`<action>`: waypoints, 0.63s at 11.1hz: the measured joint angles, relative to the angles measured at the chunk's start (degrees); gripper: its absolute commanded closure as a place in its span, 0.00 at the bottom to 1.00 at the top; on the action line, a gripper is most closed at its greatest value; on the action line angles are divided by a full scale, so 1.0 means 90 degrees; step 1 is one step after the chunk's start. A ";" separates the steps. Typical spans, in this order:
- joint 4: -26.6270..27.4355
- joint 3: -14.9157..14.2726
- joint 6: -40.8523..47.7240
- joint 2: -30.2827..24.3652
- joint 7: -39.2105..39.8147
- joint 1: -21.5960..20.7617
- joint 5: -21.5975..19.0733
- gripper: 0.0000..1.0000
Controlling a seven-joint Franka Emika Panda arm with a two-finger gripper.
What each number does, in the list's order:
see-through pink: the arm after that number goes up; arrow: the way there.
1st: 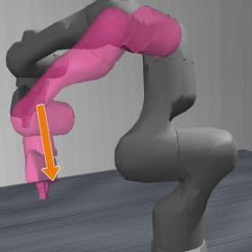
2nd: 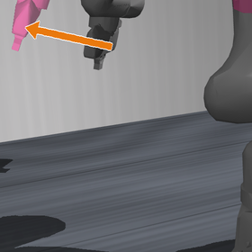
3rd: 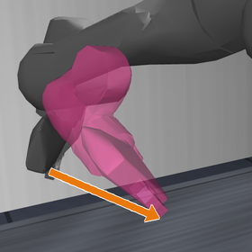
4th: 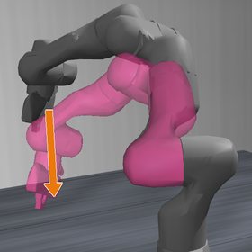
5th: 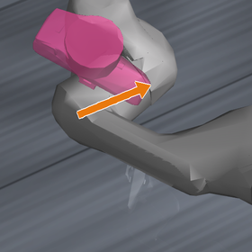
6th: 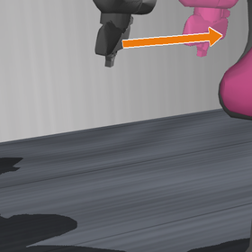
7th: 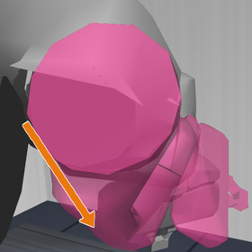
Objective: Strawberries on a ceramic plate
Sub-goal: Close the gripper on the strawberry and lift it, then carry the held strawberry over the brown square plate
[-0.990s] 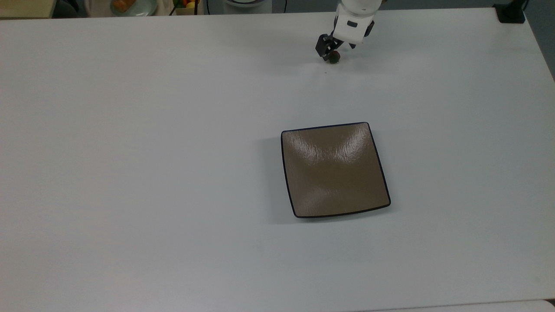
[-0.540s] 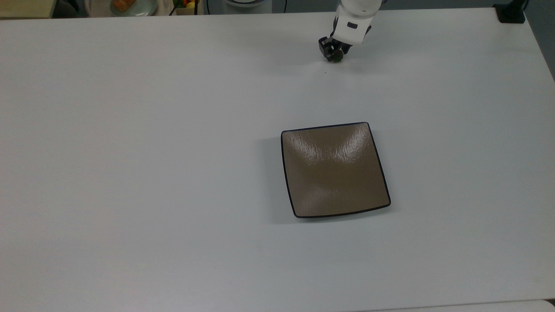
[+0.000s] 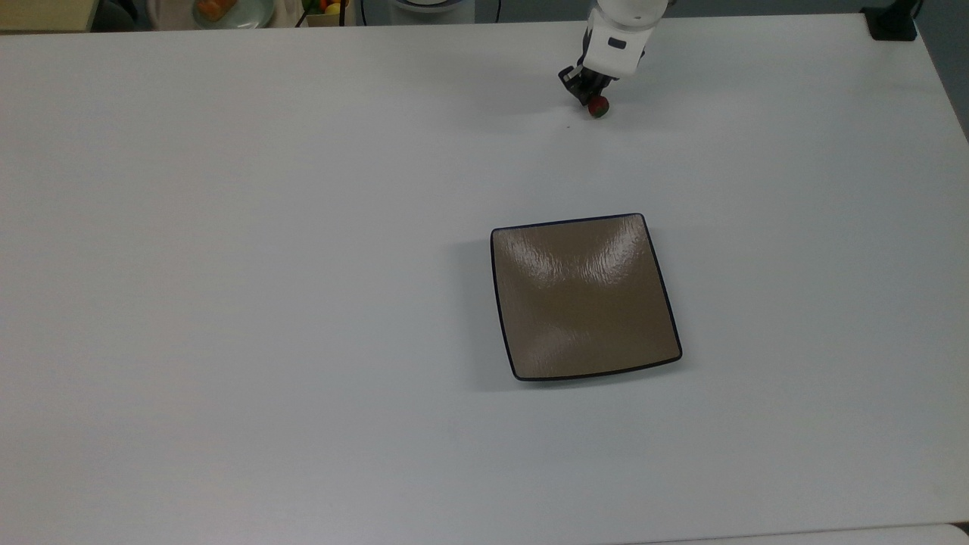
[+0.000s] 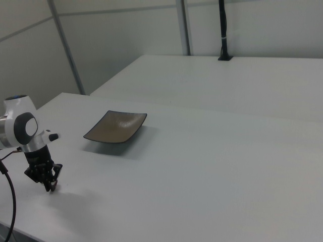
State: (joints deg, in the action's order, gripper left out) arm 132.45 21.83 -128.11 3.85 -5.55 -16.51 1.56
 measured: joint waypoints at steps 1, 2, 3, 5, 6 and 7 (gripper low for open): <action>-0.0028 -0.0001 -0.0001 -0.0001 0.0000 0.0004 0.0000 0.99; -0.0039 -0.0001 -0.0004 -0.0001 0.0000 0.0008 0.0000 0.99; -0.0051 -0.0001 -0.0017 -0.0002 0.0000 0.0014 0.0000 0.99; -0.0156 -0.0002 -0.0029 -0.0008 0.0000 0.0045 0.0000 0.99; -0.0265 -0.0005 -0.0029 -0.0019 0.0000 0.0077 0.0000 0.99; -0.0401 -0.0009 -0.0029 -0.0046 -0.0001 0.0125 0.0000 0.99</action>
State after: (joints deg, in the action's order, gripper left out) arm 128.84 21.75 -128.37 3.44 -5.55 -15.38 1.56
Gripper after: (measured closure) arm 0.855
